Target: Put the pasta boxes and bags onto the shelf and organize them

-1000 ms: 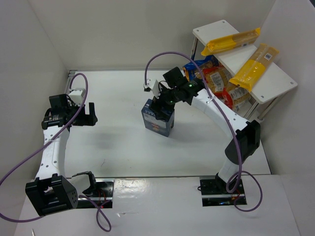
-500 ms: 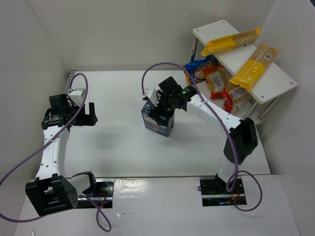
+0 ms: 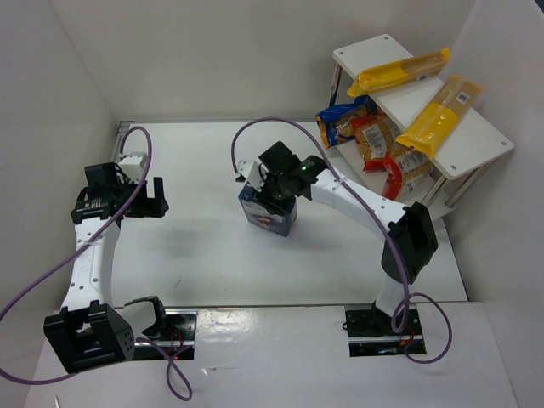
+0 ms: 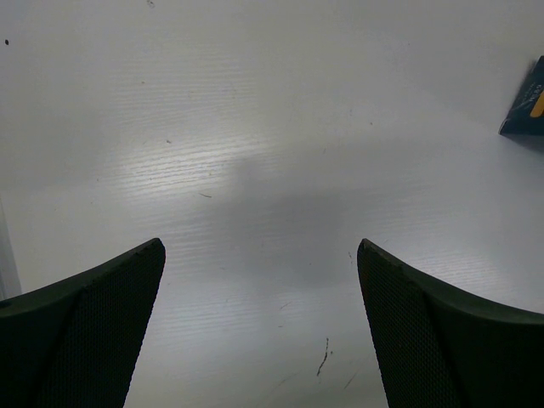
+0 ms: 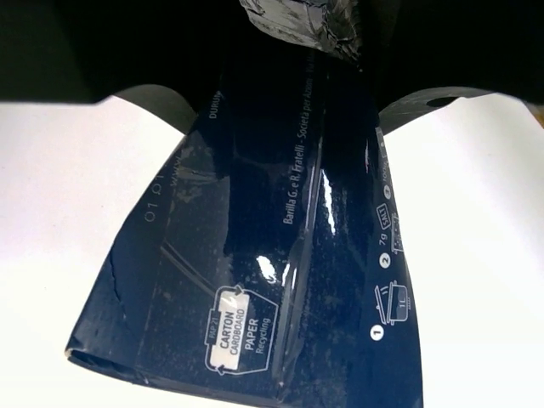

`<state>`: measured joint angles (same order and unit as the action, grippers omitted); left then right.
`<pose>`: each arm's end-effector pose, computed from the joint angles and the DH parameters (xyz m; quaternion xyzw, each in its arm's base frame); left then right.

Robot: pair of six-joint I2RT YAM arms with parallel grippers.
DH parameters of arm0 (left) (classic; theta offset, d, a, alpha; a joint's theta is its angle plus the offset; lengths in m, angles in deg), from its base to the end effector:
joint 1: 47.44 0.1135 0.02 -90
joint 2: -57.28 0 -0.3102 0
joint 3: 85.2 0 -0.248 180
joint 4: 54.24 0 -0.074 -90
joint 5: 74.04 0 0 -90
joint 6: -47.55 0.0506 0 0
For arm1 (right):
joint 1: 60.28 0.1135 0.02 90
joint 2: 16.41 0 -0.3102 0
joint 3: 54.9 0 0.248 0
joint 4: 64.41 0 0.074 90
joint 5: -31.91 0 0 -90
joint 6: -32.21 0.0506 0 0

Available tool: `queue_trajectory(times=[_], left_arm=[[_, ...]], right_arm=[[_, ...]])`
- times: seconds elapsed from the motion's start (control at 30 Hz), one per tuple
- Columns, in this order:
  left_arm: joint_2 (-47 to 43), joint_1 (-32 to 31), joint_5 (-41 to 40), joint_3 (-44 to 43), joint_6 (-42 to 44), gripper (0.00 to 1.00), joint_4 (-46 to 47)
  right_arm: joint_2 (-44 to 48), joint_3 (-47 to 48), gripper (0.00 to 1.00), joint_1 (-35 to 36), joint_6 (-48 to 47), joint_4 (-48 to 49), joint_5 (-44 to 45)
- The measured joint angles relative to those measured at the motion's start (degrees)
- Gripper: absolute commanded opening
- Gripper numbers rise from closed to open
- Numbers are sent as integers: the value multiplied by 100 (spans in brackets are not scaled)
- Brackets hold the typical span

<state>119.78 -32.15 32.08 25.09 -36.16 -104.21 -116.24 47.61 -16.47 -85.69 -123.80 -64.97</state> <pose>0.2090 0.0426 0.3365 -0.0152 0.9088 -0.0519 0.4137 0.2764 0.2736 0.3269 -0.5741 0.7651 0.0965 0.2752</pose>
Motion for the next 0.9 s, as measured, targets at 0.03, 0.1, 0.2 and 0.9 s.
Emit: queue_trajectory(times=[0.03,0.1,0.2,0.9], left_arm=[[0,0,7,0,0,99,0],[0,0,11,0,0,99,0],[0,0,15,0,0,99,0],[0,44,28,0,0,99,0]], right_arm=[[0,7,0,66,13,-2,116],[2,17,0,179,46,-20,382],[22,-7,0,393,26,-2,1073],[1056,-2695,0,483,-1711,1687,5469]])
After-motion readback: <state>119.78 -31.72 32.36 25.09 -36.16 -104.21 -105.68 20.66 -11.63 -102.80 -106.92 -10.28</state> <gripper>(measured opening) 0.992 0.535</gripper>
